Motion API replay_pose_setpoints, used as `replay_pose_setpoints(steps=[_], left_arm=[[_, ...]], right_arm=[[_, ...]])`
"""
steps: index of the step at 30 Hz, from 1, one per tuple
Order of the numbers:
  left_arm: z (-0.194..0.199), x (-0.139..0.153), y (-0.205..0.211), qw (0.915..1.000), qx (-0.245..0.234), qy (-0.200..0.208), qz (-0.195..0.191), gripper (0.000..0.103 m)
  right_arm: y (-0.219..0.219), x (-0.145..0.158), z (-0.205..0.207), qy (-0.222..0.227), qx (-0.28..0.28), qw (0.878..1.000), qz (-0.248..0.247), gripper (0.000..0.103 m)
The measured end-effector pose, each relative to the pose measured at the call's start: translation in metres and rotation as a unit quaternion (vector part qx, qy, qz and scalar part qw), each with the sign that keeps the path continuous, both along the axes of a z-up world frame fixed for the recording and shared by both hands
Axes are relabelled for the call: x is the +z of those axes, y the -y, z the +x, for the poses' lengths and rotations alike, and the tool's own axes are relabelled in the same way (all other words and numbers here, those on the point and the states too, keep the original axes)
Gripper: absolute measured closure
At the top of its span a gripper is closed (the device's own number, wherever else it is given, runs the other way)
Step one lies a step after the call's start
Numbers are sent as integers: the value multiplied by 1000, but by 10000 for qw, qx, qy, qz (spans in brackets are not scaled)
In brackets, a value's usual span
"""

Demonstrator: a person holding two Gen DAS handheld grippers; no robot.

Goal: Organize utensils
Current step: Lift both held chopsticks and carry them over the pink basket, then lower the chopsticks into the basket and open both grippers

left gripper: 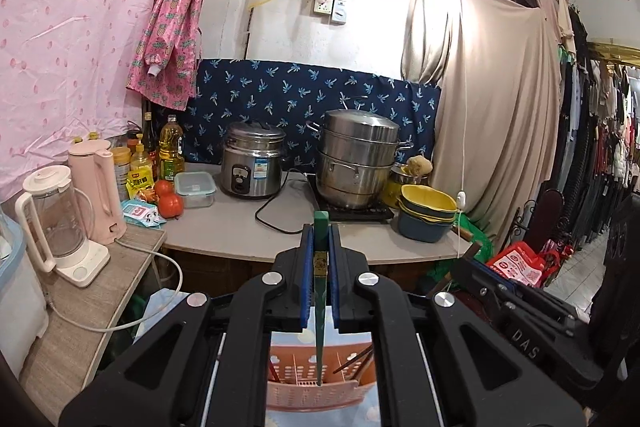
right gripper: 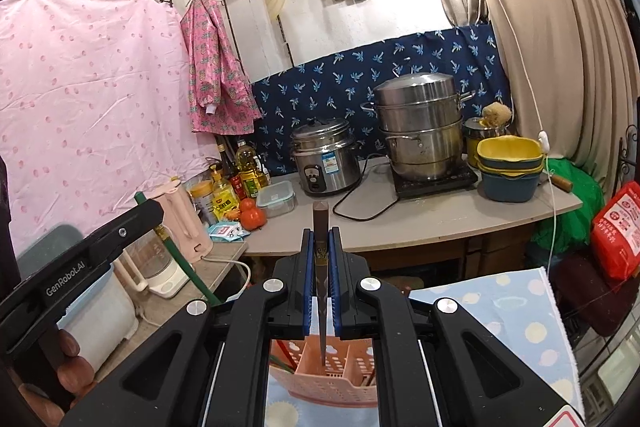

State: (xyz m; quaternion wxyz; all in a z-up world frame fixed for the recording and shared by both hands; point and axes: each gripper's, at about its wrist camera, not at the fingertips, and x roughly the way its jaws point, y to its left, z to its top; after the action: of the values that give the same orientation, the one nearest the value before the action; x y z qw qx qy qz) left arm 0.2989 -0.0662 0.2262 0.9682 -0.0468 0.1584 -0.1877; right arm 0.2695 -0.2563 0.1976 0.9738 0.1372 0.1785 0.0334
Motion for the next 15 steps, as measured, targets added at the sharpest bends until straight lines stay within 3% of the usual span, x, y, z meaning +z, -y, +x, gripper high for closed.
replay_pose_setpoints(steps=[15], left_arm=[[58,-81,2,9972,45,-741,54,96]], right_arm=[[-6,-81,53,-823,93,9966,40,96]])
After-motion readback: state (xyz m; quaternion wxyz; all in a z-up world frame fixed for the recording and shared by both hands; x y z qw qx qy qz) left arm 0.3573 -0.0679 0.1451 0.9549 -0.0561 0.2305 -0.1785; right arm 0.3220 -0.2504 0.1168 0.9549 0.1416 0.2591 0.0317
